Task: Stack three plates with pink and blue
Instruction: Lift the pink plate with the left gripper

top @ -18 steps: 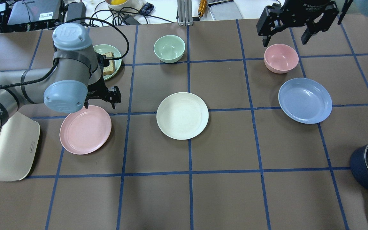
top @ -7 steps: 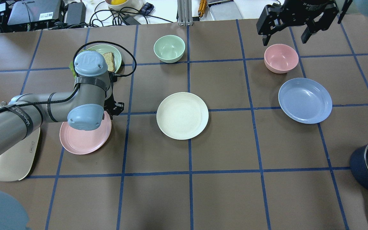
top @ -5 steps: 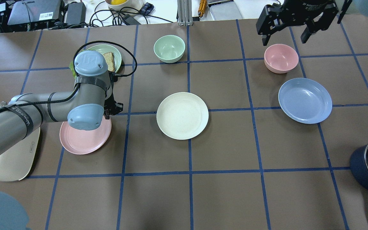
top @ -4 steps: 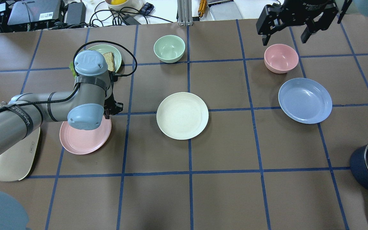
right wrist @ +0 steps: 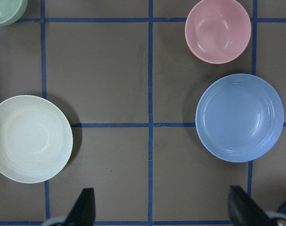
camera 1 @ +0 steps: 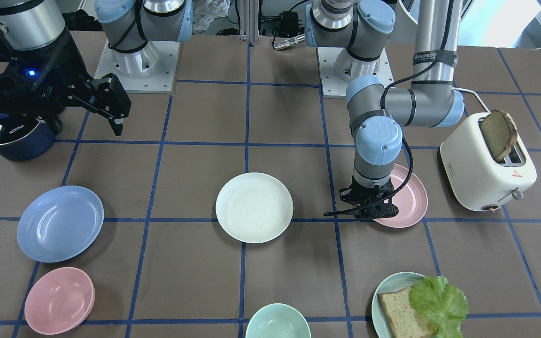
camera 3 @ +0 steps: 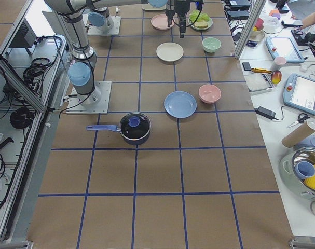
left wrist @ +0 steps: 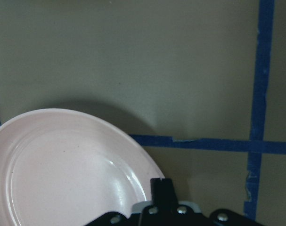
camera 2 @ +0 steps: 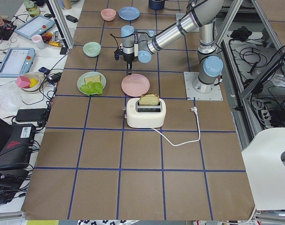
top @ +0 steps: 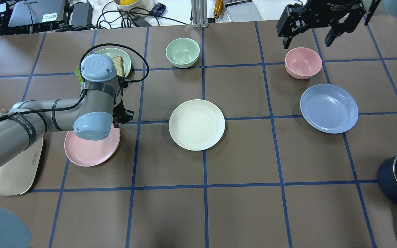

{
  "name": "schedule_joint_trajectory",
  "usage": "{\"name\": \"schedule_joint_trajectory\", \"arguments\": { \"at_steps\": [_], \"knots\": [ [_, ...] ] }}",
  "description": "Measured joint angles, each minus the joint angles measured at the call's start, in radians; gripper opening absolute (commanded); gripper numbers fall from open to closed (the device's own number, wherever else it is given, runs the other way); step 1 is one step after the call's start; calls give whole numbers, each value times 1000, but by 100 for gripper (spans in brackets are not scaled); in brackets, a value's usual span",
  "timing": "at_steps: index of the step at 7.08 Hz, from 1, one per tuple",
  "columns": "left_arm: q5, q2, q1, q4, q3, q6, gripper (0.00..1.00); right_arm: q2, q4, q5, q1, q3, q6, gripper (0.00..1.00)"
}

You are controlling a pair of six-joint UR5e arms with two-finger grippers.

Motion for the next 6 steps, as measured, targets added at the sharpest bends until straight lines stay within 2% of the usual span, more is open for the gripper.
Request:
{"name": "schedule_joint_trajectory", "arguments": {
  "at_steps": [1,3,4,6],
  "knots": [
    [-1,-1,-2,0,0,-5,18,1,0,1,0,0,0,100],
    [-4,-2,-3,-1,-1,-11,40,1,1,1,0,0,0,100],
    [-6,-4,-3,-2,-2,-19,46,2,1,1,0,0,-1,100],
    [-3,-15,-2,-2,-6,-47,48,2,1,1,0,1,-1,100]
  ]
}}
